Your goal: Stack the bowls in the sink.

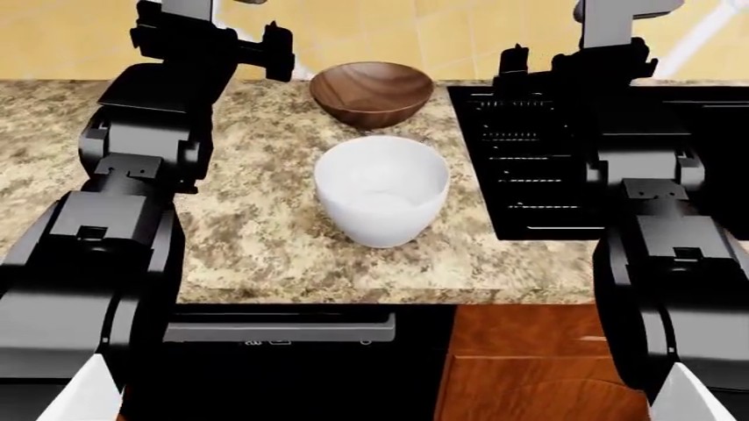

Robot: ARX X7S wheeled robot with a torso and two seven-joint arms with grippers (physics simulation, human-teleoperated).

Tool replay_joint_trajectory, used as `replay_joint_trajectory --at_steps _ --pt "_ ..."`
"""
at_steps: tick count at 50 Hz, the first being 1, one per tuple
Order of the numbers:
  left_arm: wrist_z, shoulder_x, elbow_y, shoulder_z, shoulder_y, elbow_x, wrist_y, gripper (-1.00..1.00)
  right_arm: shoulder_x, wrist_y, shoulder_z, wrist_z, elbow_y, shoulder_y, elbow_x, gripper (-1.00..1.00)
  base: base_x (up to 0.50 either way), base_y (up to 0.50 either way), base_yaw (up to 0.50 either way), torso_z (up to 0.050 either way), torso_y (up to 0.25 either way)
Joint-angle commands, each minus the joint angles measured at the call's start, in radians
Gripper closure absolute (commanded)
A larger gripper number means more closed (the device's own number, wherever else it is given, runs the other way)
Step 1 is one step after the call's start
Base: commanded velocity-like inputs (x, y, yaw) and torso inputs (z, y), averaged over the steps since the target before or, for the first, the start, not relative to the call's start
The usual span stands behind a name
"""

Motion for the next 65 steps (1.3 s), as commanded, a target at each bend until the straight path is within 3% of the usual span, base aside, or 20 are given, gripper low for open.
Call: replay_joint_trajectory --at_steps 1,51,65 --pt "0.000 0.002 0.000 0.002 0.001 0.001 0.000 -1.00 0.000 0.001 0.010 -0.001 0.000 0.000 0.000 -1.00 0.43 0.03 0.00 0.000 0.000" --pt "0.003 0.003 0.000 0.007 0.000 0.000 0.000 -1.00 0.002 0.000 0.030 -0.005 -0.001 -0.004 -0.004 -1.00 0.43 0.02 0.00 0.000 0.000" --pt "0.054 -0.005 0.001 0.020 -0.004 0.002 -0.035 -1.00 0.001 -0.007 0.033 -0.018 -0.002 -0.009 -0.005 -1.00 0.00 0.00 0.00 0.000 0.000"
